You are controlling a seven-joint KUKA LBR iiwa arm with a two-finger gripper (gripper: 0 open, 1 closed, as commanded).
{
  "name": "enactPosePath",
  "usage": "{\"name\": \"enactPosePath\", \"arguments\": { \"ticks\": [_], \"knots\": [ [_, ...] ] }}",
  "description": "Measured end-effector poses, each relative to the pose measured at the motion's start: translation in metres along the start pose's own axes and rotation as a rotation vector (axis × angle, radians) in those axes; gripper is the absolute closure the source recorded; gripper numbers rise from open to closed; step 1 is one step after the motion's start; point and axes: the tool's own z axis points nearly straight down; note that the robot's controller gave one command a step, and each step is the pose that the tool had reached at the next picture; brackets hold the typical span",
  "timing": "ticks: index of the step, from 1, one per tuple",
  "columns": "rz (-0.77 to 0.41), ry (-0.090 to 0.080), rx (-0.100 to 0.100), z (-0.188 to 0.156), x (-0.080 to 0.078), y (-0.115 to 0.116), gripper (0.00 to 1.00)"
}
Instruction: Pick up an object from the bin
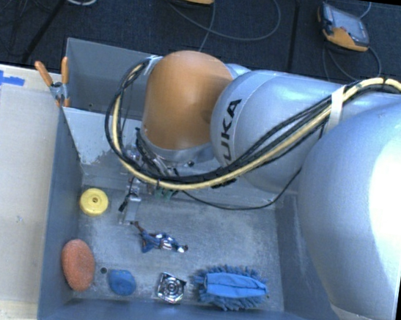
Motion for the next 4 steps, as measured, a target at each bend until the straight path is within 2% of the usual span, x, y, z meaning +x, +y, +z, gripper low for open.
{"name": "enactPosePath", "arguments": {
  "ticks": [1, 2, 3, 4],
  "knots": [
    [0.005, -0.006, -0.001, -0.005, -0.001, -0.001, 0.00],
    [-0.148, -0.008, -0.001, 0.063, 0.029, -0.064, 0.00],
    [-0.003, -0.003, -0.001, 0.022, 0.052, -0.106, 0.00],
    [0.013, -0.009, -0.001, 0.024, 0.044, -0.106, 0.00]
  ]
}}
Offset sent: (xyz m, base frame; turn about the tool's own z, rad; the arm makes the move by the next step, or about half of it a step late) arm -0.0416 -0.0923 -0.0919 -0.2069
